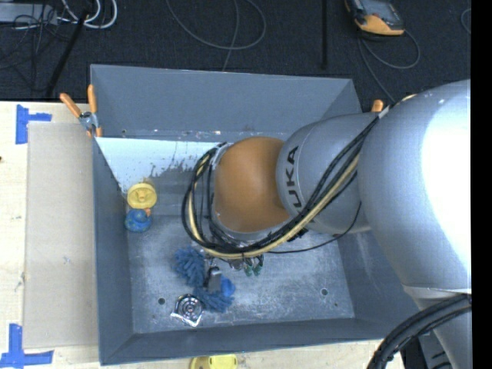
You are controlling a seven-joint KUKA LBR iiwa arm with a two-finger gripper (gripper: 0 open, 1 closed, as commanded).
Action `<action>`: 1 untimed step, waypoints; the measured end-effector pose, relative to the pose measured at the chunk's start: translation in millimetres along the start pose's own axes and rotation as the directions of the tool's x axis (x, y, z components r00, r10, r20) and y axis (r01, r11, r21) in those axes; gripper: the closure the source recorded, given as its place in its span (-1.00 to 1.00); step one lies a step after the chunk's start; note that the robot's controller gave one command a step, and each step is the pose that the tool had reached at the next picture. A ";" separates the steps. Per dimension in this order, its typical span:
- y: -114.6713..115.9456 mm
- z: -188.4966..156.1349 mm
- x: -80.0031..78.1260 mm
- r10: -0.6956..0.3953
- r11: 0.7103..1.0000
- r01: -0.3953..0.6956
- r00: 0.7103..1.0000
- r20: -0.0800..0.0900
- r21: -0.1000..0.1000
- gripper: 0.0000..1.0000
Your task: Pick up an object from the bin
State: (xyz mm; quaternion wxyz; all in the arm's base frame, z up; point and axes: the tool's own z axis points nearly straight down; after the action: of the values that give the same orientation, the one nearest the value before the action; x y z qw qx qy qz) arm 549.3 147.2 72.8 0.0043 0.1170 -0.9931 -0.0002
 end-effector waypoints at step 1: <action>-5.0 -104.4 -8.6 0.007 1.000 -0.007 1.000 0.009 0.001 1.00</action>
Offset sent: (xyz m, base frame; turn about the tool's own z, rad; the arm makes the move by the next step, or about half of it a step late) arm 0.0000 0.0000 0.0000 0.0000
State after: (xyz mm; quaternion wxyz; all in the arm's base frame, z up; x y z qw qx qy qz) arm 559.7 144.4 177.1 -0.0002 0.1138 -0.9935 -0.0002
